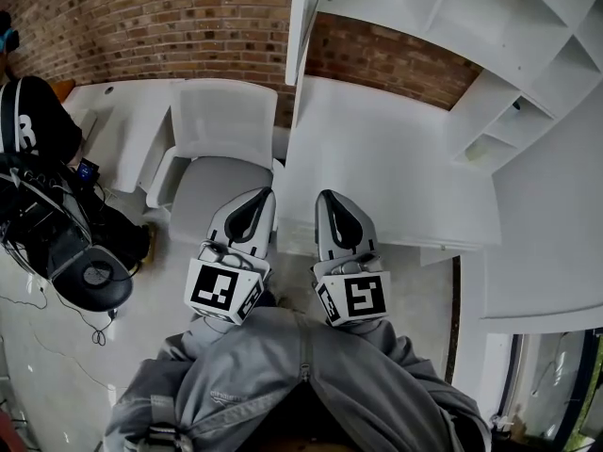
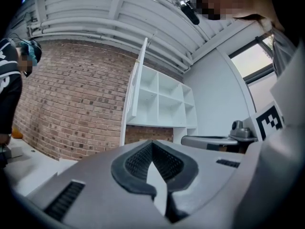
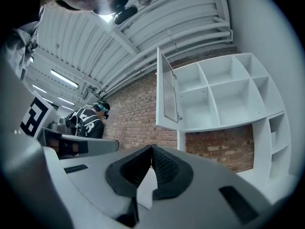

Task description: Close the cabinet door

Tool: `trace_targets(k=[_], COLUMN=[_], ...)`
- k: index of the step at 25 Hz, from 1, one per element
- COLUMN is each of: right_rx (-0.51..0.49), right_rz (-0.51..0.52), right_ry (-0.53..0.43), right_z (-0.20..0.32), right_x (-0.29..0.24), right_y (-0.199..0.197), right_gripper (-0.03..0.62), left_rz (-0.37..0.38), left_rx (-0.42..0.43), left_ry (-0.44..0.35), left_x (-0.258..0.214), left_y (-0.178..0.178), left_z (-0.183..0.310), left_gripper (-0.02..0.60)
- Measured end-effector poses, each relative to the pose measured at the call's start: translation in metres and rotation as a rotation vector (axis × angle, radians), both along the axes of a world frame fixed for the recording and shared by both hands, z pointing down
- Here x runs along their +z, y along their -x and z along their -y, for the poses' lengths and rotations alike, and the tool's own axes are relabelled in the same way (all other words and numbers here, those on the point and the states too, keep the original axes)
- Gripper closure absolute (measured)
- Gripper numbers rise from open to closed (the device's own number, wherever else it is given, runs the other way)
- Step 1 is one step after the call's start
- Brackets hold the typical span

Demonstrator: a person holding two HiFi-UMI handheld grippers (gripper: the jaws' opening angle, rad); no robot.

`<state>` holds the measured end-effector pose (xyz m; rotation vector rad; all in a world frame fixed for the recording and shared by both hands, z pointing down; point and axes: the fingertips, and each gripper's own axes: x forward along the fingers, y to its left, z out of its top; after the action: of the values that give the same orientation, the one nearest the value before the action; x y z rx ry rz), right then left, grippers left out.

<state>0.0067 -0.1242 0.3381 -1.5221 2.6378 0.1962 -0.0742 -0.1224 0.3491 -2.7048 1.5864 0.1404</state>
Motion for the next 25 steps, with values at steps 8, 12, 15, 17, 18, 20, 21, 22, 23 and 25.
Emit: trace_targets(k=[8, 12, 15, 17, 18, 20, 21, 22, 23, 25], right_rx=[0.031, 0.050, 0.063, 0.075, 0.082, 0.096, 0.103, 0.112, 0.121, 0.137], right_rz=[-0.009, -0.010, -0.003, 0.000, 0.001, 0.002, 0.003, 0.003, 0.004, 0.007], right_ry=[-0.001, -0.002, -0.009, -0.006, -0.003, 0.000, 0.001, 0.001, 0.000, -0.002], right_z=[0.024, 0.044, 0.059, 0.067, 0.071, 0.078, 0.081, 0.084, 0.087, 0.095], right_x=[-0.001, -0.005, -0.007, -0.007, -0.007, -0.006, -0.006, -0.006, -0.007, -0.009], right_y=[0.004, 0.007, 0.010, 0.013, 0.015, 0.019, 0.020, 0.020, 0.021, 0.022], right_gripper=[0.568, 0.568, 0.568, 0.568, 0.568, 0.568, 0.568, 0.568, 0.568, 0.568], left_rz=[-0.012, -0.007, -0.003, 0.000, 0.001, 0.001, 0.001, 0.002, 0.002, 0.005], left_rx=[0.023, 0.047, 0.061, 0.076, 0.085, 0.103, 0.112, 0.120, 0.128, 0.145], left_ry=[-0.015, -0.019, -0.028, -0.030, -0.030, -0.027, -0.025, -0.026, -0.028, -0.035], left_x=[-0.004, -0.009, -0.012, -0.013, -0.014, -0.014, -0.013, -0.013, -0.014, -0.017], left_y=[0.007, 0.007, 0.009, 0.011, 0.011, 0.013, 0.014, 0.014, 0.015, 0.015], left_z=[0.030, 0.050, 0.065, 0.074, 0.078, 0.086, 0.089, 0.093, 0.096, 0.102], left_gripper=[0.578, 0.578, 0.578, 0.578, 0.578, 0.578, 0.578, 0.578, 0.578, 0.578])
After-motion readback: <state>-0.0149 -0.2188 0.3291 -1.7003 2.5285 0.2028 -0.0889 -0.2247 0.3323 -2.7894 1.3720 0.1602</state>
